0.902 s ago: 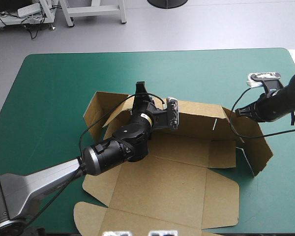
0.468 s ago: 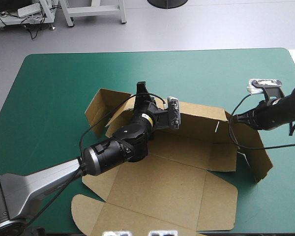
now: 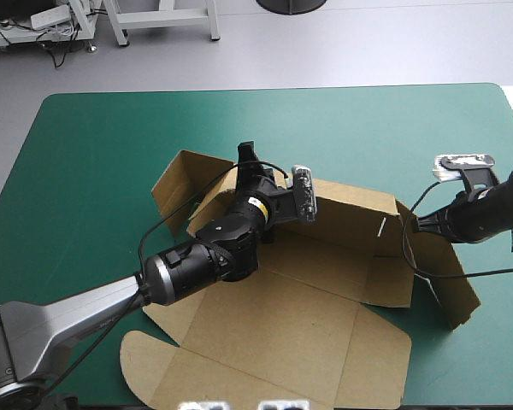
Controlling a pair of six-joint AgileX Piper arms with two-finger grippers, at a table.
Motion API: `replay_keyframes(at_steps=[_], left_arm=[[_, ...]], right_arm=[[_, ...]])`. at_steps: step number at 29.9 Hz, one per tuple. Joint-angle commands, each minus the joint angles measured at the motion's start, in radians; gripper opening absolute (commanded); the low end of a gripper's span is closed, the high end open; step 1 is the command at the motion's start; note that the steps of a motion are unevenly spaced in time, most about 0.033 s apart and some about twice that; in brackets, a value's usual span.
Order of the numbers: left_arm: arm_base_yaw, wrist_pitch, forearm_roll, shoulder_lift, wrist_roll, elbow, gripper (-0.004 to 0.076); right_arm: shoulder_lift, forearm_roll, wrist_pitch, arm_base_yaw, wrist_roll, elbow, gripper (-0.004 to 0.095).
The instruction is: Fold the box
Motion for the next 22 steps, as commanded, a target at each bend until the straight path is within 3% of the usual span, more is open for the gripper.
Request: replay_keyframes(at_steps=[1, 13, 22], left_arm=[[-0.003, -0.023, 0.024, -0.028, -0.141, -0.021, -0.001], [0.043, 0.034, 0.151, -0.028, -0.423, -0.021, -0.001], [0.097, 0.004, 0.143, -0.028, -0.424, -0.021, -0.001]], right_arm=[[-0.03, 0.02, 0.065, -0.003, -0.001, -0.015, -0.0018], [-0.028, 0.021, 0.005, -0.003, 0.021, -0.015, -0.0018], [-0.028, 0.076, -0.006, -0.003, 0.026, -0.015, -0.0018]])
